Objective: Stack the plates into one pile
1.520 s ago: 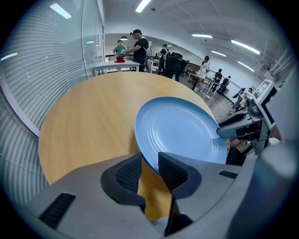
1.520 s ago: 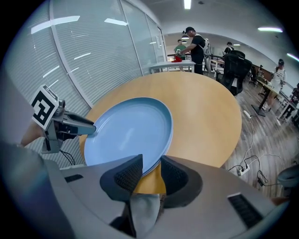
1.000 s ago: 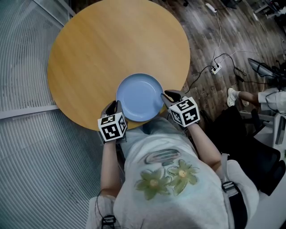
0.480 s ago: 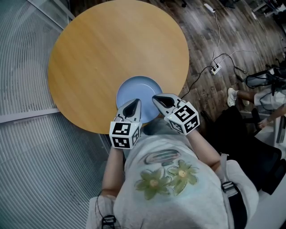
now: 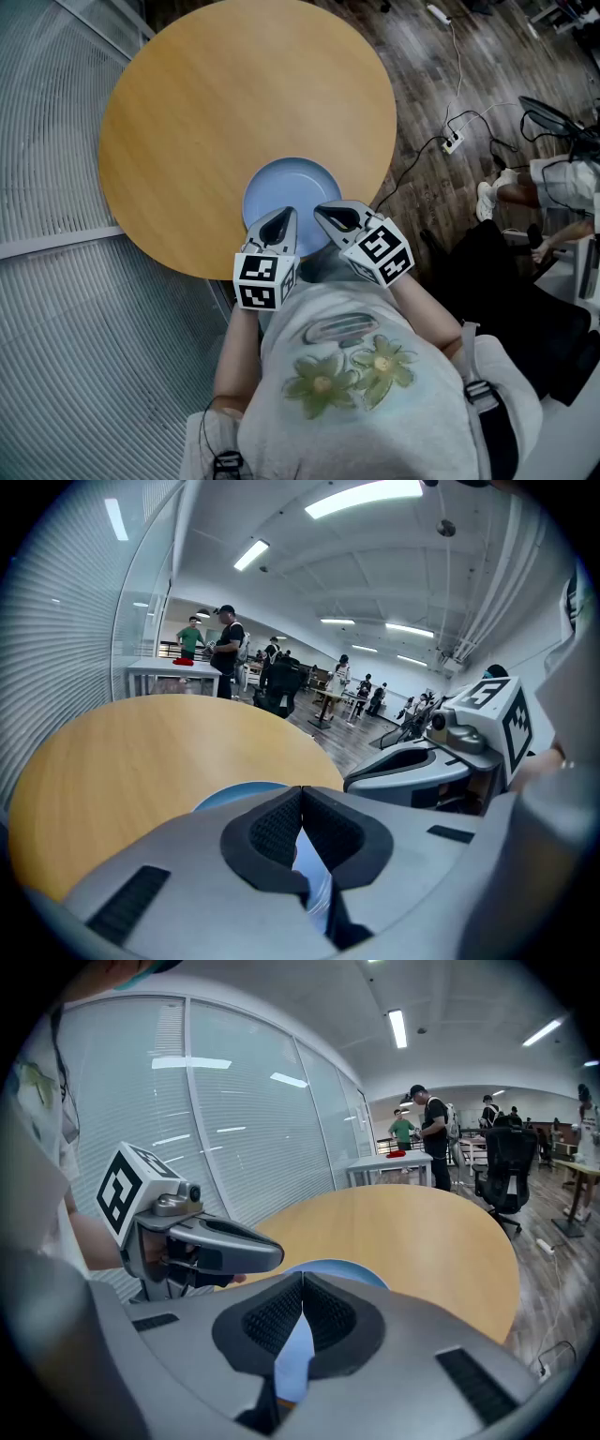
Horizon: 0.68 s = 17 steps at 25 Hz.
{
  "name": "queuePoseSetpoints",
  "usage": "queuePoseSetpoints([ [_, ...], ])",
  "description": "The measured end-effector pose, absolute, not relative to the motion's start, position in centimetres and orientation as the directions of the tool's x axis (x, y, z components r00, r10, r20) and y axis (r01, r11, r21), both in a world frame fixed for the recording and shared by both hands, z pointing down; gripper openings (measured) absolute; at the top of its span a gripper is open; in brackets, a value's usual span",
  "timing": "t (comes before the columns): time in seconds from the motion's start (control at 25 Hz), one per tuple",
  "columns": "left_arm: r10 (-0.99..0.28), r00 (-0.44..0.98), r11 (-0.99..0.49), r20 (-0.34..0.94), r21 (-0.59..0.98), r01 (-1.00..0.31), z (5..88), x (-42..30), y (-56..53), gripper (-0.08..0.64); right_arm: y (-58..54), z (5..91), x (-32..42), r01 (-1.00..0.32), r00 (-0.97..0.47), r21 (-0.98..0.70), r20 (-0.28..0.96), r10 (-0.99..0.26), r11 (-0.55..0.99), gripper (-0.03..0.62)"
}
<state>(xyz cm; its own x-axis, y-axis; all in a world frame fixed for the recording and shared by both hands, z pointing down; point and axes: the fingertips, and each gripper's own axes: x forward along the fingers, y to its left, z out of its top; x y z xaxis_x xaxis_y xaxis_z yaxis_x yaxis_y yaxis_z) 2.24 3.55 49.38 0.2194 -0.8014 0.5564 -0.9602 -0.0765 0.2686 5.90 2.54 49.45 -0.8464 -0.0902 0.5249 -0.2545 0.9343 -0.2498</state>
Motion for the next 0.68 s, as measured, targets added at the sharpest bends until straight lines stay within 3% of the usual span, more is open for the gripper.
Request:
queuePoseSetpoints([
  [0.68,-0.787,0.211,-0.052,0.580,0.278,-0.959,50.6,1.5,3.4,0.019,2.2,50.4,5.4,-0.242,-0.833,-0.249,0.548,-0.069,0.938,0.041],
])
